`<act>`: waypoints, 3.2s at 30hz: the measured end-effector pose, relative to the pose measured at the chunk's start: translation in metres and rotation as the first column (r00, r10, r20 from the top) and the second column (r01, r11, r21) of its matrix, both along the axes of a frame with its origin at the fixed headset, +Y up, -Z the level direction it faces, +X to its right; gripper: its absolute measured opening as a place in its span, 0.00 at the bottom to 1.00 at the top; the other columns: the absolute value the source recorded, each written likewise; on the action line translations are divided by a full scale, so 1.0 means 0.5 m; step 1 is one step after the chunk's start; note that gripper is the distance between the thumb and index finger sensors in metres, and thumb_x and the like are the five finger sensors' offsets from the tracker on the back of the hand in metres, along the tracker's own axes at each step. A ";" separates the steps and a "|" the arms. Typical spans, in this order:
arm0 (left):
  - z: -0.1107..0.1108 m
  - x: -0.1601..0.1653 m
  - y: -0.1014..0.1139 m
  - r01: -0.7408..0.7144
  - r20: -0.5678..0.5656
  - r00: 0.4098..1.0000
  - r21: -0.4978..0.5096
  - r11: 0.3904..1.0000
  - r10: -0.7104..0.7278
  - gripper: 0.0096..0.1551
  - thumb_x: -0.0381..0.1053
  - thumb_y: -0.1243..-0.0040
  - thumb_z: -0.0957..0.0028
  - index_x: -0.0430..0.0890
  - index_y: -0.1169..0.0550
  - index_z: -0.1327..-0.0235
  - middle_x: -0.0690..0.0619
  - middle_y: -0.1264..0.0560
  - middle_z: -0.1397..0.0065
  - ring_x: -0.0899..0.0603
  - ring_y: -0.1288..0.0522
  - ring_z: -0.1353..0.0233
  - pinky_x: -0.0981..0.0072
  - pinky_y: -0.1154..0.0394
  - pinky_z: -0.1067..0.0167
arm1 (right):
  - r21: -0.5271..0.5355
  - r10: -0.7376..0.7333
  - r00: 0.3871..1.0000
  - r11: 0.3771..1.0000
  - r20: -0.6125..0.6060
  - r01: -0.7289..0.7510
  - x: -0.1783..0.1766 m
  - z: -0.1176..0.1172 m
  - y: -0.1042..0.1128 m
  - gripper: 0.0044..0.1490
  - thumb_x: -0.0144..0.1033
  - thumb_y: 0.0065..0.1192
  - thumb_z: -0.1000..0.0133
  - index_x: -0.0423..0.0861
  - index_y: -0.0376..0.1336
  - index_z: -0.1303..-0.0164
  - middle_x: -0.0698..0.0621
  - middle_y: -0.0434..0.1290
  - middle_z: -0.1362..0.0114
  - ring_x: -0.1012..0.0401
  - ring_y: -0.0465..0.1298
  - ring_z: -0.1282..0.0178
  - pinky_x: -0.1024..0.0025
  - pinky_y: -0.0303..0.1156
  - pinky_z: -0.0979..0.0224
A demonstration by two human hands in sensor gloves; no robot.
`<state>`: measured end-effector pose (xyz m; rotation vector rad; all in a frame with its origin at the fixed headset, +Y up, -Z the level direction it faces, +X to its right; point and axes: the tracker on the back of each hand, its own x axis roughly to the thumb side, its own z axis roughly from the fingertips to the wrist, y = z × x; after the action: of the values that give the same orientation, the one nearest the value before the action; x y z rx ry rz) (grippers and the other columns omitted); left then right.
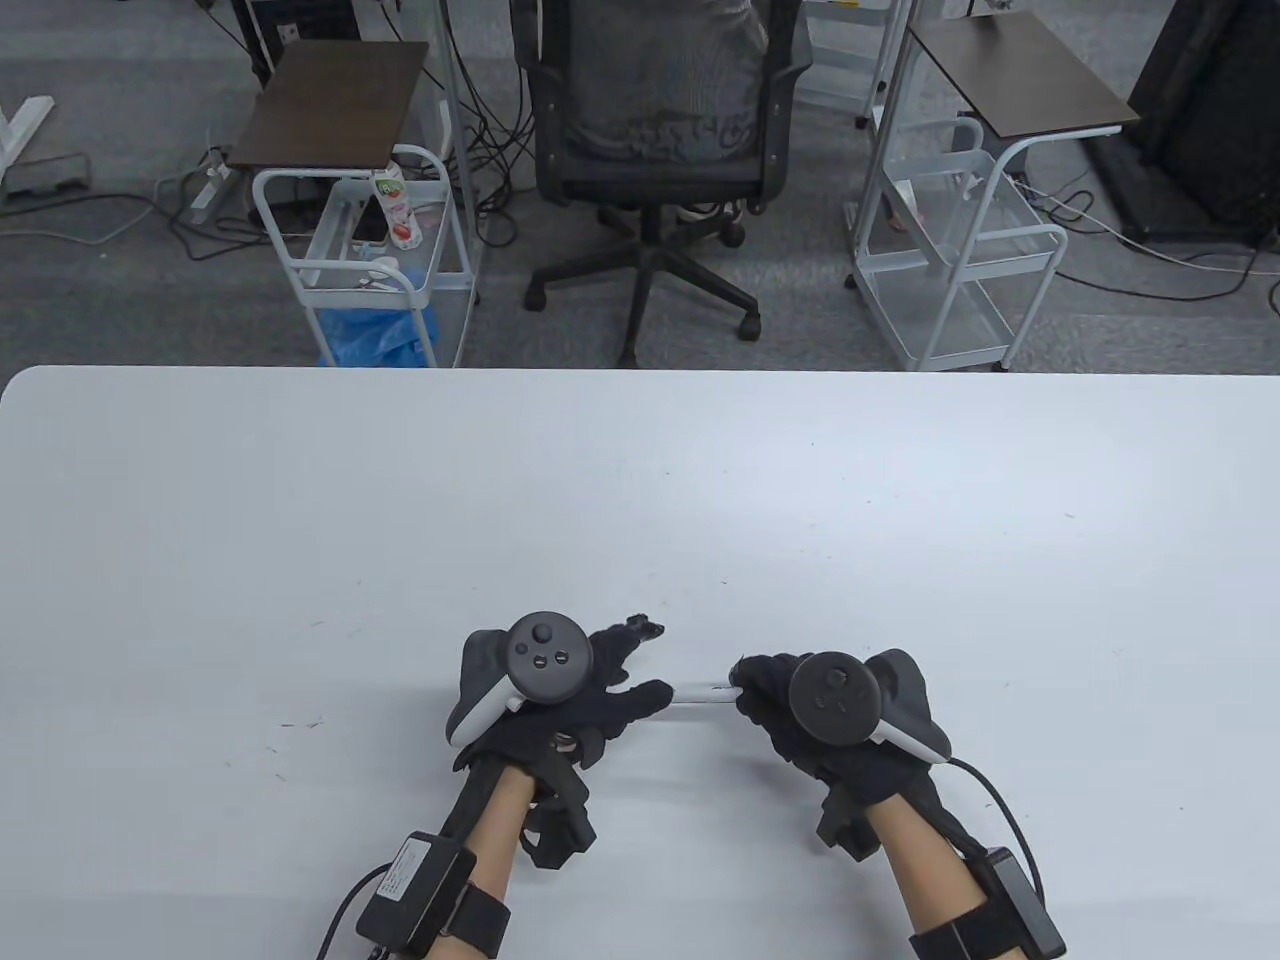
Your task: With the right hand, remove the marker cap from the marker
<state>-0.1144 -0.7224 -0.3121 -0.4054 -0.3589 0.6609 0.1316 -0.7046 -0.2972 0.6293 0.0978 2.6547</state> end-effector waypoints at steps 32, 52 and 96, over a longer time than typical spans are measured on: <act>0.032 0.025 -0.009 0.022 0.087 0.996 0.028 0.999 -0.024 0.30 0.53 0.47 0.43 0.43 0.25 0.29 0.53 0.19 0.38 0.51 0.20 0.44 0.63 0.23 0.41 | -0.313 -0.231 0.967 0.931 -0.109 0.188 0.053 -0.011 -0.061 0.45 0.53 0.48 0.38 0.36 0.56 0.18 0.41 0.74 0.29 0.50 0.75 0.38 0.60 0.74 0.37; 0.027 0.021 -0.003 -0.035 0.116 0.992 -0.038 0.999 0.039 0.31 0.54 0.52 0.42 0.36 0.19 0.39 0.54 0.16 0.55 0.53 0.20 0.58 0.64 0.23 0.50 | 0.037 -0.125 0.978 0.990 -0.167 0.133 0.041 0.010 -0.027 0.29 0.42 0.50 0.42 0.43 0.70 0.37 0.53 0.79 0.50 0.60 0.76 0.56 0.71 0.74 0.50; -0.177 -0.119 -0.078 0.869 -0.336 0.249 -0.338 0.362 -0.909 0.30 0.60 0.56 0.37 0.41 0.26 0.35 0.48 0.20 0.40 0.43 0.22 0.41 0.51 0.26 0.34 | 0.079 -0.057 0.996 0.995 0.061 0.052 0.141 -0.013 0.004 0.31 0.42 0.53 0.39 0.45 0.67 0.26 0.48 0.79 0.41 0.55 0.77 0.48 0.66 0.76 0.45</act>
<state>-0.1738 -0.7614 -0.4009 -0.4359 0.4236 -0.4191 0.2022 -0.7025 -0.3039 0.5631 -0.0407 2.6330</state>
